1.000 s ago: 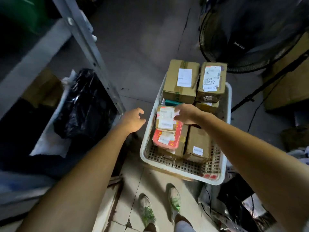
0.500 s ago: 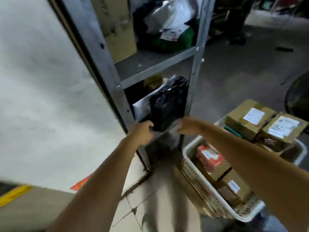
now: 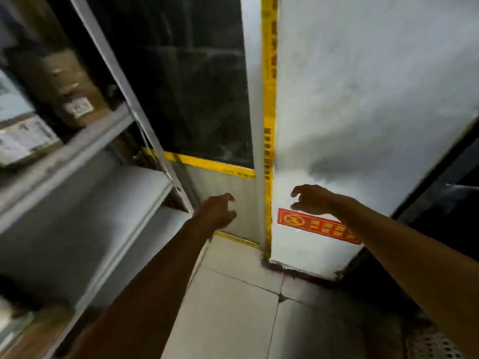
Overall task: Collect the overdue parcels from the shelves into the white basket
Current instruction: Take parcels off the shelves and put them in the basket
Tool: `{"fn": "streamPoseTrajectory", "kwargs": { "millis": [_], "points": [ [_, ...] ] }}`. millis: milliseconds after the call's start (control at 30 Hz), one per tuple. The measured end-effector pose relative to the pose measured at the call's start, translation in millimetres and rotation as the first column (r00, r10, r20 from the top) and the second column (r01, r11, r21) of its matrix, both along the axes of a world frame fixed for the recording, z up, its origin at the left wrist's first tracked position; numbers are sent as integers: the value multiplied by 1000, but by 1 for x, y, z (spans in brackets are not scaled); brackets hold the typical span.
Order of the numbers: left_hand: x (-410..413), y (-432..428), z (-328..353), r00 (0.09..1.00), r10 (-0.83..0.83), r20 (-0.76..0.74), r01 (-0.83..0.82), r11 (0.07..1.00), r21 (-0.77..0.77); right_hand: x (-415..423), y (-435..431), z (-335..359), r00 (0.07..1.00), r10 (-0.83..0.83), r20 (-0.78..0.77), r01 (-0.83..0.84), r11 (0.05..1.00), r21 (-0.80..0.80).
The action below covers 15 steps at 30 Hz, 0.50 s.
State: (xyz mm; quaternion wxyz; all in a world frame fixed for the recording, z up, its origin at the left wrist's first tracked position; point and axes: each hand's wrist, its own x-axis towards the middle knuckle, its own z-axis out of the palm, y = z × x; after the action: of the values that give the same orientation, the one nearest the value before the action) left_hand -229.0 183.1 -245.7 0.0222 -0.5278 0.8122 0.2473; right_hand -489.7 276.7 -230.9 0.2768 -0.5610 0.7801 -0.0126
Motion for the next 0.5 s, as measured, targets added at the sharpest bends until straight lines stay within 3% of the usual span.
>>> {"fn": "streamPoseTrajectory", "kwargs": {
  "millis": [233, 500],
  "points": [
    [212, 10, -6, 960, 270, 69, -269, 963, -30, 207, -72, 6, 946, 325, 22, -324, 945, -39],
    [384, 61, -4, 847, 527, 67, -523, 849, -72, 390, -100, 1, 841, 532, 102, -529, 847, -58]
  ]
}}
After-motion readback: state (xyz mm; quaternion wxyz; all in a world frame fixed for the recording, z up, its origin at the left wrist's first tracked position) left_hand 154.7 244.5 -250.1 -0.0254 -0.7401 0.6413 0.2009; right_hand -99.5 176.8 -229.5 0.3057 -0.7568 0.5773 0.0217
